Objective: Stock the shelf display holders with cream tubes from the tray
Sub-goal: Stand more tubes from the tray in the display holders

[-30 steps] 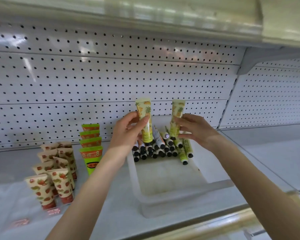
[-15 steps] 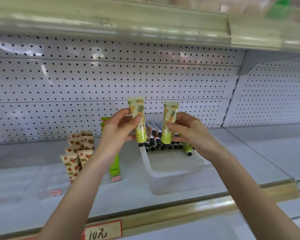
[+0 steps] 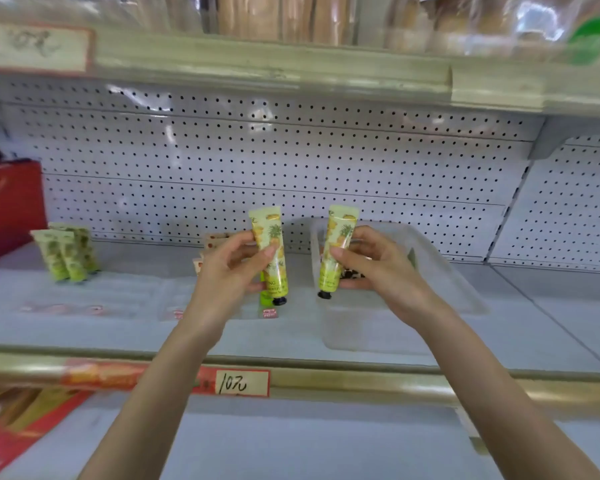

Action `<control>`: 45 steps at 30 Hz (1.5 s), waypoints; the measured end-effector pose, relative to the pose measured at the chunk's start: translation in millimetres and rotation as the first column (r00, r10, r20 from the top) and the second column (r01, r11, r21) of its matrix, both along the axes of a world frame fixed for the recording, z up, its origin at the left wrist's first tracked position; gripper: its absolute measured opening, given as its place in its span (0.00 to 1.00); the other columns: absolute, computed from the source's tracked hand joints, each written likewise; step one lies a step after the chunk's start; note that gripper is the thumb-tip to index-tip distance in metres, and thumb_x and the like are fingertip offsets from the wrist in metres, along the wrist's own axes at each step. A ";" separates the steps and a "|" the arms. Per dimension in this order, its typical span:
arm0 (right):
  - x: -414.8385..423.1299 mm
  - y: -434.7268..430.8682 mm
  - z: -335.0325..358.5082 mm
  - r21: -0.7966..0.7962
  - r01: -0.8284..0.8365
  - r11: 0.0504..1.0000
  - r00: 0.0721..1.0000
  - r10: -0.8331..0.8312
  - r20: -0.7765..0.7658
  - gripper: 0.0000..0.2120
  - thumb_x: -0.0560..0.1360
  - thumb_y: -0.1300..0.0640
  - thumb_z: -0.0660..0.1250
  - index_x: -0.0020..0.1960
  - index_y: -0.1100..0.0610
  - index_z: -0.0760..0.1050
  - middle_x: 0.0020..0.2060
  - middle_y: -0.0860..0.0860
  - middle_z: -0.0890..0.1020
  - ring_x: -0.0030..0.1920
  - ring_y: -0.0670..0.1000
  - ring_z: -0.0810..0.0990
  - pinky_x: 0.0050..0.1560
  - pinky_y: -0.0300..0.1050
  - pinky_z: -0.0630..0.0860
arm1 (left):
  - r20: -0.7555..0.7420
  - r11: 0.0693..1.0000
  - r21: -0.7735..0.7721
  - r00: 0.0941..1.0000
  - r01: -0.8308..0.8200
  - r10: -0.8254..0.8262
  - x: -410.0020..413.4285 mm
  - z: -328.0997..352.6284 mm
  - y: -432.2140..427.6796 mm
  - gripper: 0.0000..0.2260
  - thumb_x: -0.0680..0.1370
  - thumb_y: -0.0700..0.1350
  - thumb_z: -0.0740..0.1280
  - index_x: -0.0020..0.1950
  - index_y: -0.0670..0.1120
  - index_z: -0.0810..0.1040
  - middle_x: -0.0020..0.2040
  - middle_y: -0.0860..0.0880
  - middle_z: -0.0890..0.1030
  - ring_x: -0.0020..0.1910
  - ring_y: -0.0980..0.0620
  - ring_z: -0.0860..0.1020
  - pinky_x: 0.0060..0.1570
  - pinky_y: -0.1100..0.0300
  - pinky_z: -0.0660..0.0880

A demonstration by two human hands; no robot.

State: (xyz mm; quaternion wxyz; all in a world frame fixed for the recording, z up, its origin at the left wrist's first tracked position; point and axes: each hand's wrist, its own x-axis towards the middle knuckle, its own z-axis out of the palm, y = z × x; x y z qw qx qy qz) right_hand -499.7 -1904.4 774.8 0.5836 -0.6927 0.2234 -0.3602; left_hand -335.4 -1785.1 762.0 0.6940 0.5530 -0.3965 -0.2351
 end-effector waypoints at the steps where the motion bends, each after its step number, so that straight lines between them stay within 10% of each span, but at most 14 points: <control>1: 4.5 3.2 -0.3 -0.008 -0.012 1.000 1.000 0.012 -0.010 0.06 0.75 0.61 0.68 0.52 0.56 0.76 0.45 0.54 0.81 0.45 0.48 0.82 0.43 0.44 0.81 | -0.002 1.000 0.000 1.000 -0.011 0.011 2.5 0.0 5.0 0.06 0.75 0.43 0.68 0.52 0.48 0.79 0.48 0.46 0.80 0.41 0.59 0.80 0.35 0.65 0.78; 45: 316.1 90.7 -15.0 0.009 -0.102 0.995 0.994 0.103 -0.032 0.07 0.75 0.61 0.67 0.52 0.57 0.75 0.48 0.53 0.78 0.42 0.39 0.81 0.38 0.38 0.79 | 0.045 0.986 0.035 0.986 -0.162 0.161 319.4 -12.0 117.7 0.04 0.76 0.42 0.67 0.49 0.46 0.79 0.43 0.51 0.81 0.39 0.60 0.80 0.39 0.61 0.80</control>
